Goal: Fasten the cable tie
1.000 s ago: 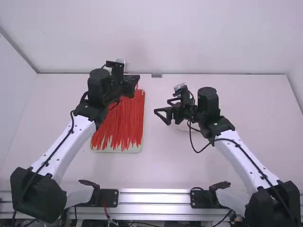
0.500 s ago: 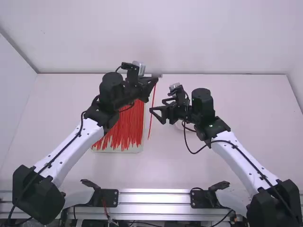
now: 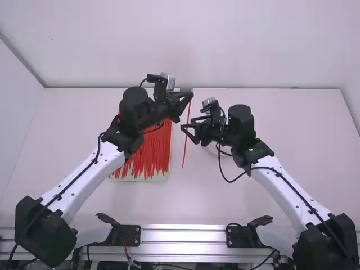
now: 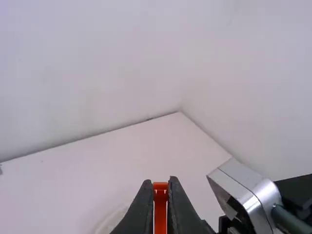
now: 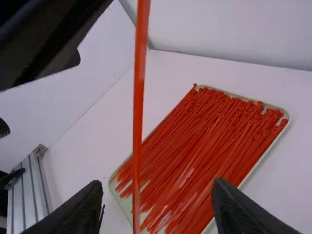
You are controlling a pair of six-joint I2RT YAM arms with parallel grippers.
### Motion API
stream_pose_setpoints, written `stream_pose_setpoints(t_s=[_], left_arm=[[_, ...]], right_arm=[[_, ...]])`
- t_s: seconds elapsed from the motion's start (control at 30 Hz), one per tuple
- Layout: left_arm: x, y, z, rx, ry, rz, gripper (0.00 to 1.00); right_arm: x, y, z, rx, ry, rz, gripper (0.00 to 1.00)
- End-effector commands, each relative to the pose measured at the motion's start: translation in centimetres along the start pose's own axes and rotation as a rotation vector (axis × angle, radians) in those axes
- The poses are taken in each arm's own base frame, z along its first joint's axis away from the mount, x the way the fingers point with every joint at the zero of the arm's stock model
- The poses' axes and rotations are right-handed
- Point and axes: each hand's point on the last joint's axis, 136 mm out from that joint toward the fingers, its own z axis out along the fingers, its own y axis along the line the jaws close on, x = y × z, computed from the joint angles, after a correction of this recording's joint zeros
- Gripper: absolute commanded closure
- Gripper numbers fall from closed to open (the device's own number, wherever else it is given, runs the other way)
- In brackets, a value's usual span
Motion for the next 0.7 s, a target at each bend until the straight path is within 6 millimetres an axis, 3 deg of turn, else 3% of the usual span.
stream_pose_setpoints(t_s=[0.0, 0.23, 0.37, 0.47, 0.67], left_arm=[[0.1, -1.0, -0.1, 0.022, 0.0, -0.016, 0.98], [0.0, -0.7, 0.0, -0.001, -0.009, -0.037, 0.98], [0.0, -0.7, 0.0, -0.001, -0.009, -0.049, 0.98], [-0.1, -0.4, 0.0, -0.015, -0.013, -0.051, 0.98], [-0.2, -0.7, 0.0, -0.005, -0.017, -0.048, 0.98]], right_arm=[[-1.3, 0.3, 0.0, -0.003, -0.027, -0.016, 0.44], [-2.2, 0.1, -0.2, -0.003, -0.06, -0.012, 0.55], [-2.5, 0.2, -0.2, -0.005, -0.072, -0.02, 0.76], [-2.5, -0.1, -0.1, 0.02, -0.076, -0.018, 1.0], [-2.7, -0.6, -0.3, 0.038, -0.084, 0.01, 1.0]])
